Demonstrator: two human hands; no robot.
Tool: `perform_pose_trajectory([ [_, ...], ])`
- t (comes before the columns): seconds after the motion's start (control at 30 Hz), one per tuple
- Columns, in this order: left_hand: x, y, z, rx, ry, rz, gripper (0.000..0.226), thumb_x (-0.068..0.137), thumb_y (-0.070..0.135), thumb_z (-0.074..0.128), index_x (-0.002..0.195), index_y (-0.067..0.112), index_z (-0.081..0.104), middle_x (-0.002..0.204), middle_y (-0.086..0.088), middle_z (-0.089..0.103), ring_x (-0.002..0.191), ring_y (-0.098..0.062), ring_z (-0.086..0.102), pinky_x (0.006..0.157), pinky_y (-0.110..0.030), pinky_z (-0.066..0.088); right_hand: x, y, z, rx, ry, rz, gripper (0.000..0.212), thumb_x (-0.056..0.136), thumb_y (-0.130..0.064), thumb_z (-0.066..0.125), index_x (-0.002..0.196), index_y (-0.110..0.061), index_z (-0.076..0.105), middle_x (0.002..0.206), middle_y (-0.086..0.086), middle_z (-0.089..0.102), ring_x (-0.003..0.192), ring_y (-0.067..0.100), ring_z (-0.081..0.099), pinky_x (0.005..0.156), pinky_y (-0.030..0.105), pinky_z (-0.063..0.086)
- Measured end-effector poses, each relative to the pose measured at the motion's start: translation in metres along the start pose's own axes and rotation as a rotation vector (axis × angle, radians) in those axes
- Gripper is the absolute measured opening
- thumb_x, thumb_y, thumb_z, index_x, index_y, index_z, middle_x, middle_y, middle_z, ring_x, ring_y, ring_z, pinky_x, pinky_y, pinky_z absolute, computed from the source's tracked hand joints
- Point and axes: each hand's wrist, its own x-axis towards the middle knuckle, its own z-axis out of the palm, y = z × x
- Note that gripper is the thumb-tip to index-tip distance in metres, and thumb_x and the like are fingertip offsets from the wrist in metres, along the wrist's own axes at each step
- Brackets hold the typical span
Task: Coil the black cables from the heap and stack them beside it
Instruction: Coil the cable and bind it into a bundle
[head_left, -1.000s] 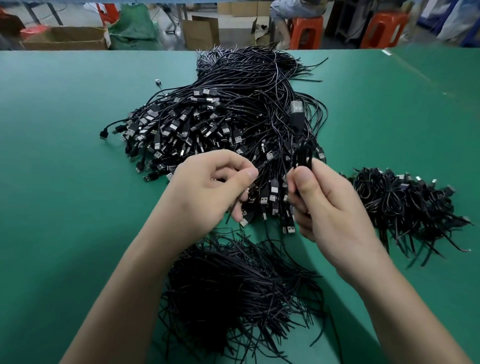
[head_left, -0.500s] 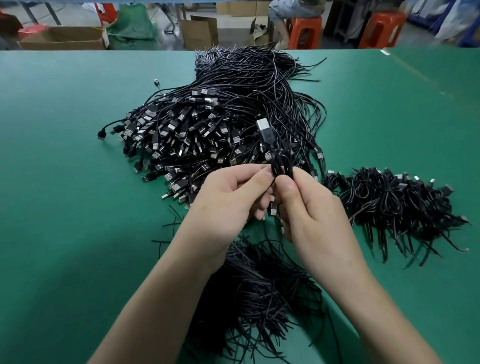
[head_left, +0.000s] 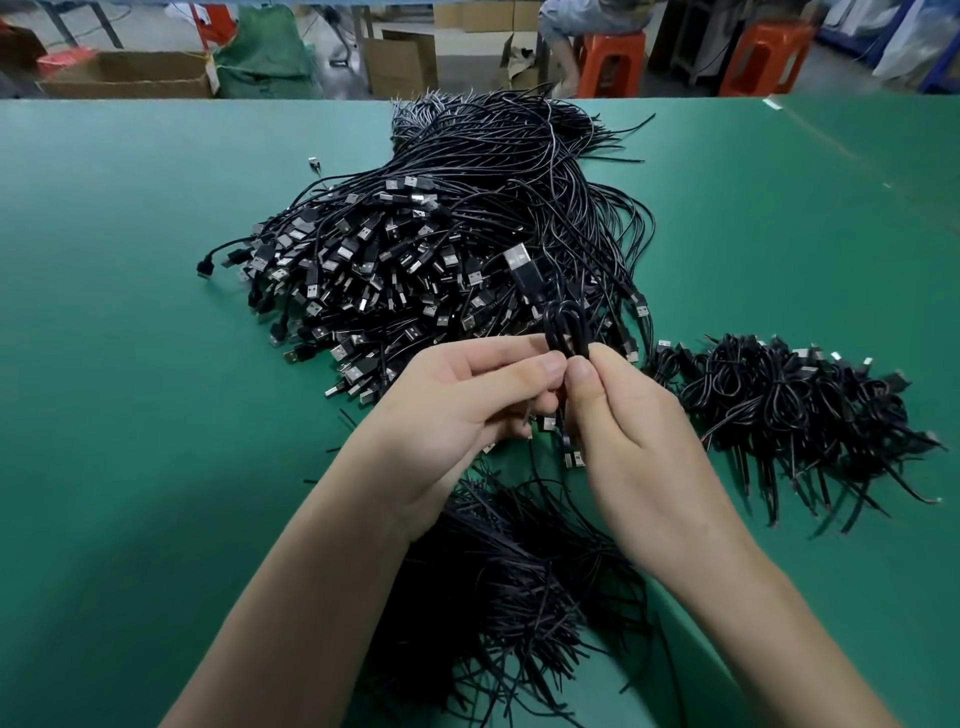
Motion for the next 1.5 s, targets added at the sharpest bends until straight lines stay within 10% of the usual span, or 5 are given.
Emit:
perform_pose_trajectory([
  [0.47,-0.003,0.004,-0.018,0.186,-0.134,0.161,0.025,0.091,0.021,0.072,0.115,0.018,0.079,0.105,0.0,0.079,0.105,-0.012,0.072,0.093,-0.021,0.054,0.008,-0.001,-0.012,0.402,-0.142,0.062,0.045,0.111,-0.031,0.039,0.069,-0.029,0.056,0.054,-0.015,0.04,0.047,0.001,0.033,0.046,0.014,0.029],
  [1.1,0.003,-0.01,-0.004,0.19,-0.176,0.276,0.029,0.092,0.033,0.068,0.09,0.006,0.079,0.089,-0.007,0.066,0.093,-0.02,0.066,0.094,-0.037,0.051,0.004,-0.001,-0.035,0.627,-0.568,0.198,0.042,0.103,-0.048,0.043,0.072,-0.023,0.055,0.057,-0.007,0.035,0.046,0.013,0.032,0.046,0.021,0.026],
  [1.5,0.0,-0.004,0.0,0.104,-0.119,0.393,0.015,0.095,0.029,0.066,0.092,0.018,0.076,0.068,0.016,0.063,0.067,0.001,0.058,0.072,-0.014,0.048,0.008,0.002,-0.033,1.099,-0.697,0.214,0.028,0.105,-0.029,0.042,0.101,-0.011,0.063,0.069,-0.003,0.03,0.055,0.012,0.024,0.052,0.022,0.028],
])
